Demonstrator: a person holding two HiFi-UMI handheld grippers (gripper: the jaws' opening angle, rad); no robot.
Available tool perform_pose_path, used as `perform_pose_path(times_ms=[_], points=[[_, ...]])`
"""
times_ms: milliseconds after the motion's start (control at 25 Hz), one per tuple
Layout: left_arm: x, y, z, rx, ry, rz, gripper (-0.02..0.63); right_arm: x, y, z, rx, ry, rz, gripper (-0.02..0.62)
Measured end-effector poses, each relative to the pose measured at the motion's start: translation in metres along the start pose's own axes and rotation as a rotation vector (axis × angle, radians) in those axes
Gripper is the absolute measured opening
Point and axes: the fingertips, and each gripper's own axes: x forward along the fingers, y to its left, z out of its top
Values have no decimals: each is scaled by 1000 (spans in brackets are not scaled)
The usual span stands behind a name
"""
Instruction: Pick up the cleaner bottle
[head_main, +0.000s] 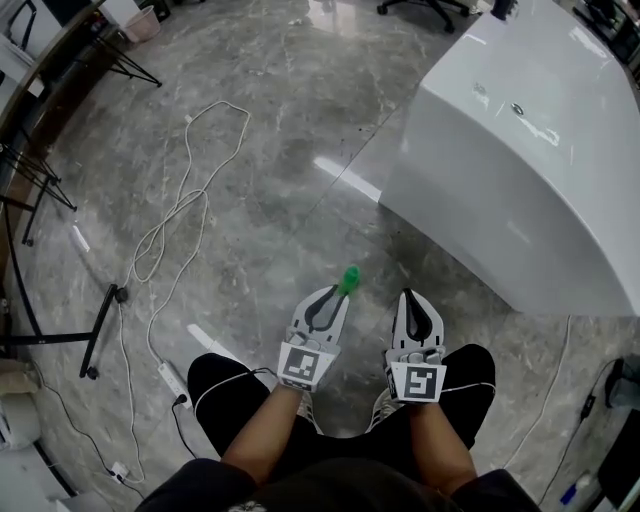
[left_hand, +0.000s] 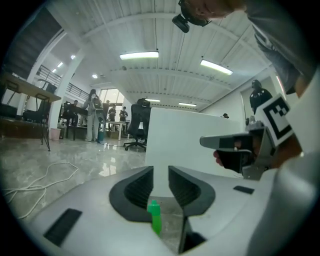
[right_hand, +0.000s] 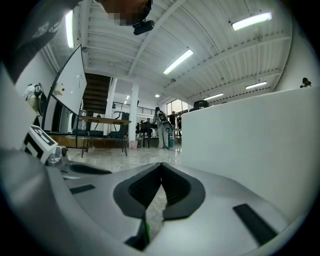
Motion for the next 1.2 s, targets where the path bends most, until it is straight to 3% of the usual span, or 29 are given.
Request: perform_pose_path(times_ms=[80,360,680,920,1200], points=[[0,-1,-20,7,27,-17,175,0,0,-3,11,-1,-1,17],[28,9,-105,32,158,44,308,2,9,1,19,-51,14,17],[65,27,-186,78,249,66,321,-15,3,46,231,-144,0,17],[87,28,-218,101,233,50,322,-23,8,45,264,-147,0,17],[115,28,-233,113,202,50,321,-29,28,30,204,-102,58,17]])
